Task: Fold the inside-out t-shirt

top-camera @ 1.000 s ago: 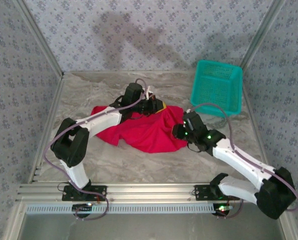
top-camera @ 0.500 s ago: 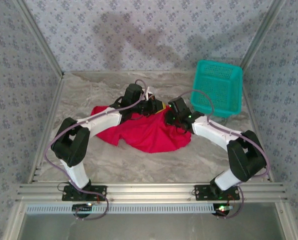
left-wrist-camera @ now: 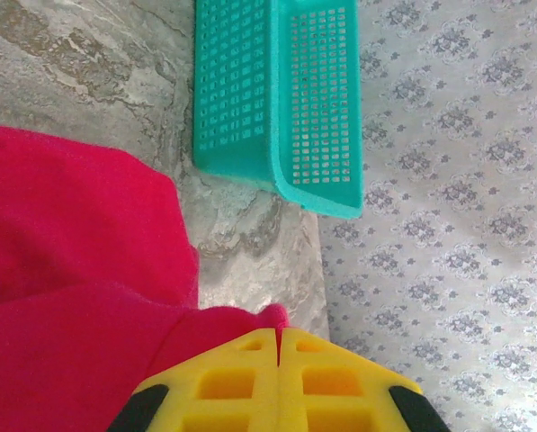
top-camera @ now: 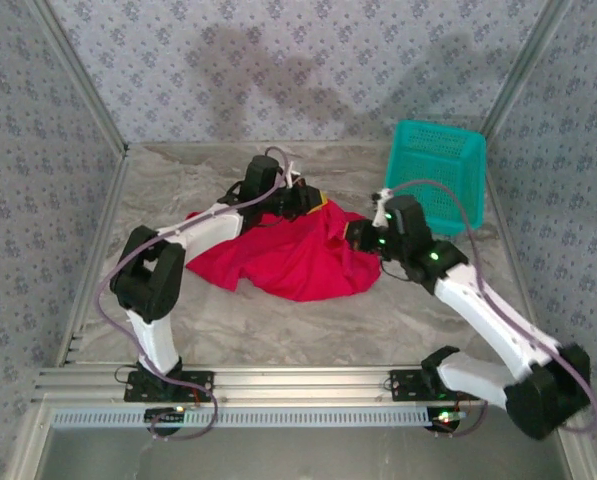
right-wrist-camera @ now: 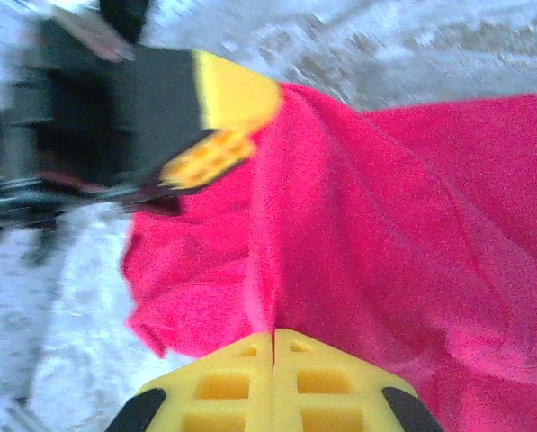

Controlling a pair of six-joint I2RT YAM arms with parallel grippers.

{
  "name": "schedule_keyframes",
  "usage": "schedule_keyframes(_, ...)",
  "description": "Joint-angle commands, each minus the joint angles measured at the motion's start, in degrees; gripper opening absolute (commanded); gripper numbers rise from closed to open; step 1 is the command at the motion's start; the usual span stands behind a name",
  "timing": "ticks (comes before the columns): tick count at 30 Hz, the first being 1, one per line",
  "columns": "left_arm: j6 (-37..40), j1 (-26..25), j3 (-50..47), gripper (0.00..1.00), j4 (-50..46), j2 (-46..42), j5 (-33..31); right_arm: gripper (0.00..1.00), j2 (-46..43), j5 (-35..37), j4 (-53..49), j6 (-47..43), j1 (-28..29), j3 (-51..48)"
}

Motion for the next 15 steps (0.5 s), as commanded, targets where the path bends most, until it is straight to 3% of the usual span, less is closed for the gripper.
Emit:
schedule_keyframes(1, -0.7, -0.6, 1.6, 0.0, 2.5, 3.6, 1.5, 0.0, -4.3, -8.4, 1.7, 0.4, -5.0, -7.6)
schedule_keyframes(2, -0.7, -1.2, 1.7, 0.01, 3.0, 4.3, 1.5, 0.0, -4.8, -9.2, 3.0, 1.1, -7.5, -10.3)
schedule_keyframes(6, 1.1, -2.0, 1.4, 0.27, 1.0, 5.0, 0.7, 0.0, -0.7, -2.2, 0.7, 3.8, -14.4, -15.6)
schedule_keyframes(8, 4.5, -1.7, 1.0, 0.38, -3.5, 3.5, -1.9, 0.0, 1.5, 0.5, -1.2, 4.2, -14.4, -14.8)
schedule_keyframes(10, 8.8, -1.1, 0.9, 0.4, -9.5, 1.4, -5.2, 0.02, 1.1, 1.8, -1.5, 4.1, -12.0, -13.3)
schedule_keyframes(15, 16.0, 1.9, -3.0, 0.41, -20.2, -6.8, -13.9, 0.4, 0.8, 8.4, -3.3, 3.2, -1.6, -7.8)
